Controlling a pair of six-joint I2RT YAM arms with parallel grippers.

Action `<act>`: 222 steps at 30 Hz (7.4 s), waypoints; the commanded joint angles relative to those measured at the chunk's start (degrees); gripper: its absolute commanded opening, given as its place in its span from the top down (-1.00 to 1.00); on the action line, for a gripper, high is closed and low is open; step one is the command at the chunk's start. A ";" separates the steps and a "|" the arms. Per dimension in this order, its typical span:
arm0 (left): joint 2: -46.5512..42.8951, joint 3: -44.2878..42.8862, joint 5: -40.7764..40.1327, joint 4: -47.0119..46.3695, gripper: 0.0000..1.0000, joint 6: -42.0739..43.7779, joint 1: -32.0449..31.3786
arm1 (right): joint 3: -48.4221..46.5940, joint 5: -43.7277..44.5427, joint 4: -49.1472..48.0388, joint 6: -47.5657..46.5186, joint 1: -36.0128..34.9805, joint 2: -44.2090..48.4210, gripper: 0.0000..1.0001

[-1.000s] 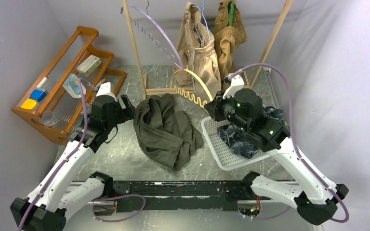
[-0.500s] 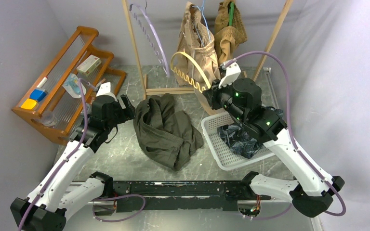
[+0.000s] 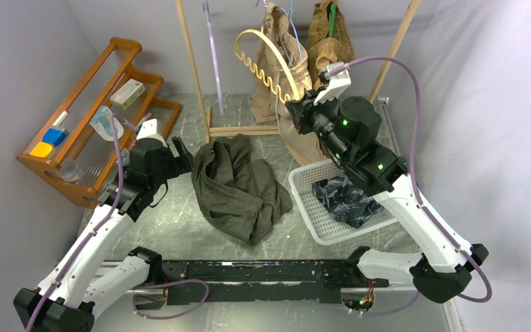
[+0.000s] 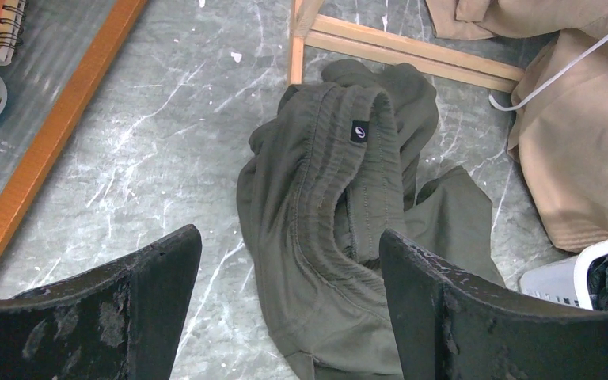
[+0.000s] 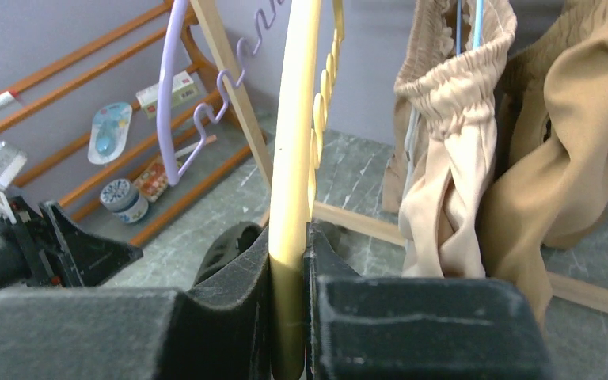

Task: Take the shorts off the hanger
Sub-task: Place the hanger on the clothes rod, then pick up the shorts at the center of the board.

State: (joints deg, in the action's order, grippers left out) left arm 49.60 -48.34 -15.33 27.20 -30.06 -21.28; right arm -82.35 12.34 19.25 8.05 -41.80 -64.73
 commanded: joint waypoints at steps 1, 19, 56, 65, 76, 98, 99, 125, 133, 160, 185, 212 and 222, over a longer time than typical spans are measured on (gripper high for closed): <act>-0.81 0.31 -0.94 0.85 -0.73 -0.21 -0.17 | -3.65 0.09 -6.38 -0.67 0.10 -1.95 1.00; -0.83 0.86 -0.67 0.57 -0.73 -0.34 -0.17 | -5.66 -2.83 -9.34 -0.06 -0.08 -3.93 1.00; -1.20 1.03 -1.12 1.38 -0.73 -0.39 -0.16 | -8.34 7.07 -6.18 -5.24 -2.73 -12.84 1.00; -1.10 0.96 -0.88 1.21 -0.73 -0.41 -0.15 | -11.30 6.78 -2.81 -4.50 -2.93 -13.82 1.00; -1.14 0.92 -1.08 1.63 -0.73 -0.51 -0.16 | -12.03 9.63 -4.25 -5.66 -4.19 -16.23 1.00; -1.44 1.27 -1.06 1.63 -0.74 -0.46 -0.17 | -2.43 4.54 -4.19 -4.13 -6.30 -8.92 0.24; -1.34 1.17 -1.03 1.69 -0.74 -0.48 -0.16 | -1.57 4.32 -3.25 -3.65 -6.31 -8.27 0.19; -0.40 2.19 -1.05 0.54 -0.75 -0.74 -0.14 | 20.05 -3.57 -3.11 7.88 -6.20 -1.31 -0.41; -1.22 3.37 -2.64 -0.12 -0.76 -2.46 -0.17 | 34.78 -17.72 -8.37 17.55 -6.28 -5.39 -0.52; -12.72 4.14 -11.46 5.91 -0.82 -5.89 -0.17 | 26.22 -19.87 -41.10 4.06 -11.38 -41.61 -1.00; -12.18 4.44 -10.06 5.85 -0.83 -5.40 -0.17 | 37.85 -1.72 -41.74 0.15 -19.81 -34.36 1.00; -12.58 5.00 -11.32 4.17 -0.82 -6.53 -0.09 | 36.07 11.25 -11.73 -0.37 -19.90 22.59 1.00; -11.33 4.69 -10.95 3.98 -0.82 -6.54 -0.11 | 29.14 22.32 -8.69 -6.66 -19.90 28.22 1.00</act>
State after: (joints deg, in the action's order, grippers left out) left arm 38.20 -43.35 -25.74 32.40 -36.45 -21.28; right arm -47.75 26.52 11.16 5.65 -61.60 -38.24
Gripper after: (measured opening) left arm 0.911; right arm 0.077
